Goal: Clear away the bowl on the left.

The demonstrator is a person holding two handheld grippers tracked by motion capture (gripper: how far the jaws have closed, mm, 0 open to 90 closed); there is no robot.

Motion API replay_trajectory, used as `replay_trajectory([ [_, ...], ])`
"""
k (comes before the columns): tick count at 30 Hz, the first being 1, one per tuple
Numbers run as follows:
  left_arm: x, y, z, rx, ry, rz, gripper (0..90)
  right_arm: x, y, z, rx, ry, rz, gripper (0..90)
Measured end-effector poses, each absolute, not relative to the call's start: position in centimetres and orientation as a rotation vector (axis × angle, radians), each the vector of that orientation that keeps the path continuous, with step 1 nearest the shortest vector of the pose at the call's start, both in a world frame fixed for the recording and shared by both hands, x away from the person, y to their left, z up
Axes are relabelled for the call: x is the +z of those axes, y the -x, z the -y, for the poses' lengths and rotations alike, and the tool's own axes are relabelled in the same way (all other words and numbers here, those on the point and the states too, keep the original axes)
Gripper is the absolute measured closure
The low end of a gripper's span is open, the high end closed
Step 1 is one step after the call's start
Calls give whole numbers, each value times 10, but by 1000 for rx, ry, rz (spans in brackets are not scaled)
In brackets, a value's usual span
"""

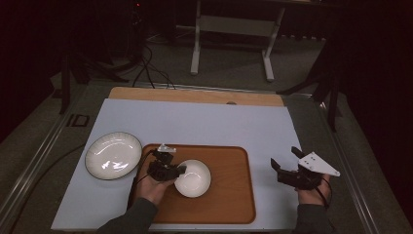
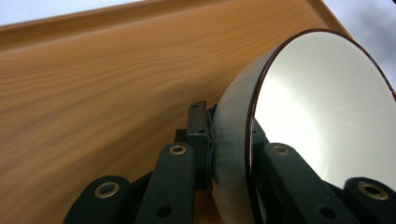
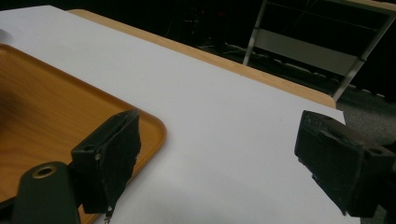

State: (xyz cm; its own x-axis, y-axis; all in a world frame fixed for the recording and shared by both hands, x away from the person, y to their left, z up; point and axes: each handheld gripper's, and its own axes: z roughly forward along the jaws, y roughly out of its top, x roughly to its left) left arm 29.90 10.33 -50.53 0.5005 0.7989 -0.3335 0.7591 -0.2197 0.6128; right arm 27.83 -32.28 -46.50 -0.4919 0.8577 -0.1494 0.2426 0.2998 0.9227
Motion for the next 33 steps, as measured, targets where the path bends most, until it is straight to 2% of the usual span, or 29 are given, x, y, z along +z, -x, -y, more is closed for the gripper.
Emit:
replay_trajectory([
  [10, -513, -303, -103, 78, -2015, -1323, 800, -465, -278, 322, 1190, -975, -1913, 139],
  [17, -510, -302, -102, 107, -2032, -1309, 680, -465, -278, 322, 1191, -975, -1913, 139],
  [25, -489, -298, -108, 157, -1988, -1228, 536, -465, -278, 323, 1192, -976, -1909, 139],
  [33, -472, -294, -120, 210, -1935, -1188, 453, -465, -278, 323, 1192, -976, -1910, 139],
])
